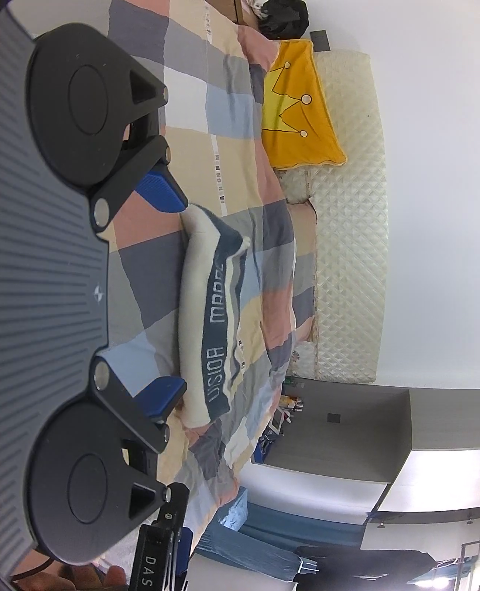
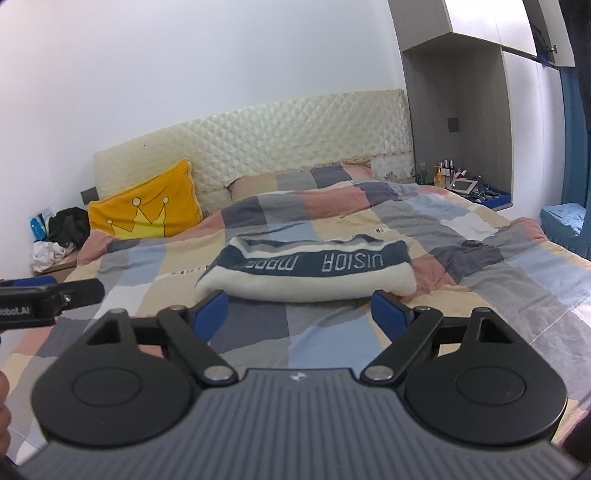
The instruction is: Fold large clothes
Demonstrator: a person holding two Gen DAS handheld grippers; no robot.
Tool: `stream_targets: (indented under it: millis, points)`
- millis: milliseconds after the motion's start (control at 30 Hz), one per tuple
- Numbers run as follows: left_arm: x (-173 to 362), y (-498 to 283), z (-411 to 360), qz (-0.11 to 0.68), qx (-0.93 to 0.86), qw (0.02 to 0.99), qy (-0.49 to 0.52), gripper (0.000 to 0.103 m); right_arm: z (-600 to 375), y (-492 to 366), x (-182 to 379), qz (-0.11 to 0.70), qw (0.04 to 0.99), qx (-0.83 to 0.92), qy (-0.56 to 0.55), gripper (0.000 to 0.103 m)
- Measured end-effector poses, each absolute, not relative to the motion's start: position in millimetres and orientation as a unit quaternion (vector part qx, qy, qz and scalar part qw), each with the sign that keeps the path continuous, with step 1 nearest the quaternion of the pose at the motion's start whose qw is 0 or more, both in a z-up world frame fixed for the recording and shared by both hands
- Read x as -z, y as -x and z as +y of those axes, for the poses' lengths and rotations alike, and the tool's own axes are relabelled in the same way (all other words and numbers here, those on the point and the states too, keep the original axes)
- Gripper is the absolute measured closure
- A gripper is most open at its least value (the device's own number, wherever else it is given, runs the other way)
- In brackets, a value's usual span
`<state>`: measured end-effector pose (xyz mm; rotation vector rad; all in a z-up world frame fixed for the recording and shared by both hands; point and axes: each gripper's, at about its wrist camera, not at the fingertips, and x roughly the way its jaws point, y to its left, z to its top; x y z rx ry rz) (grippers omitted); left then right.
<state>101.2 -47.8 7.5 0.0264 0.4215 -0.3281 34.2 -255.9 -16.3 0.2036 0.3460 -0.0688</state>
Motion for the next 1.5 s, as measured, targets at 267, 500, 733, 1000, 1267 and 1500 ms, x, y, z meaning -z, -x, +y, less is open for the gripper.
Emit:
stream_targets:
  millis: [267, 500, 733, 1000, 1267, 1500]
  points:
    - [-7, -101, -52, 0.210, 0.161, 0.964, -0.011, 0.005, -253, -33, 17, 0.173, 0.980, 0.026, -0.093, 0.016]
    - [-4, -102, -55, 0.212, 0.162, 0.964, -0.007, 0.005, -253, -33, 17, 0.177, 0.979, 0.030, -0.094, 0.016]
    - [-2, -103, -58, 0.214, 0.164, 0.963, -0.005, 0.005, -253, -33, 18, 0.174, 0.980, 0.033, -0.092, 0.016]
    - [-2, -103, -59, 0.215, 0.164, 0.963, -0.002, 0.005, -251, -31, 18, 0.172, 0.980, 0.035, -0.088, 0.016]
    - [-1, -103, -62, 0.214, 0.164, 0.963, -0.003, 0.005, -249, -29, 16, 0.172, 0.981, 0.035, -0.086, 0.016]
    - [-1, -102, -62, 0.214, 0.165, 0.963, -0.001, 0.005, -250, -31, 16, 0.177, 0.980, 0.038, -0.085, 0.016]
